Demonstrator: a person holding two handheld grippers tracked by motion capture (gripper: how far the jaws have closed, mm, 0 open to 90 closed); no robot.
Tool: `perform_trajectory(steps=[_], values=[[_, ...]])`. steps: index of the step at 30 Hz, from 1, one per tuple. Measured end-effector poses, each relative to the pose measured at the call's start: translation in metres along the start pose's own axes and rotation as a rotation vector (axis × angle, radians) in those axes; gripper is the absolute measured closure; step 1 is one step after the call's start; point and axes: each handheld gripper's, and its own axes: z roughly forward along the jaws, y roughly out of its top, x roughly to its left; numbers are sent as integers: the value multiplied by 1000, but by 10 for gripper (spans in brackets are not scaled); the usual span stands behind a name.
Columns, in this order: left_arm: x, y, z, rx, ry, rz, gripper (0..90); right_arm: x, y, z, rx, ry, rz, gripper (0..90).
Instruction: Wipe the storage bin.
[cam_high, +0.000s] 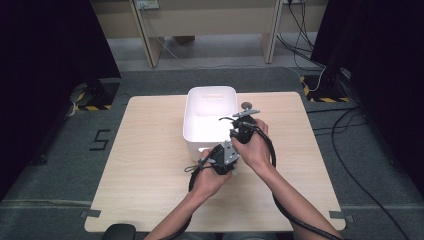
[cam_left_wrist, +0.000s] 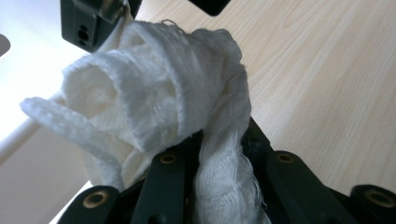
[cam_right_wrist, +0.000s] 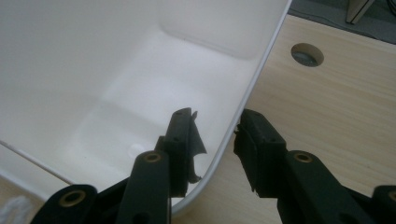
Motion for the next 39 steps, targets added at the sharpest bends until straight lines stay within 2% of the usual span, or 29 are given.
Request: perform_trajectory(steps=[16, 25, 29, 33, 36, 39], values=[[2, 8, -12, -35, 15, 1, 748, -3, 0, 0, 7, 22, 20, 653], [2, 6, -19, -22, 15, 21, 746, -4, 0, 0, 14, 46, 41, 637], [1, 0, -29, -22, 12, 14, 745, -5, 0, 1, 17, 57, 49, 629], [2, -8, -44, -33, 30, -18, 745, -5, 0, 1, 13, 61, 53, 631], [7, -16, -59, -36, 48, -49, 745, -5, 0, 1, 15, 62, 60, 636], [14, -26, -78, -34, 82, -62, 746, -6, 0, 1, 17, 65, 65, 640]])
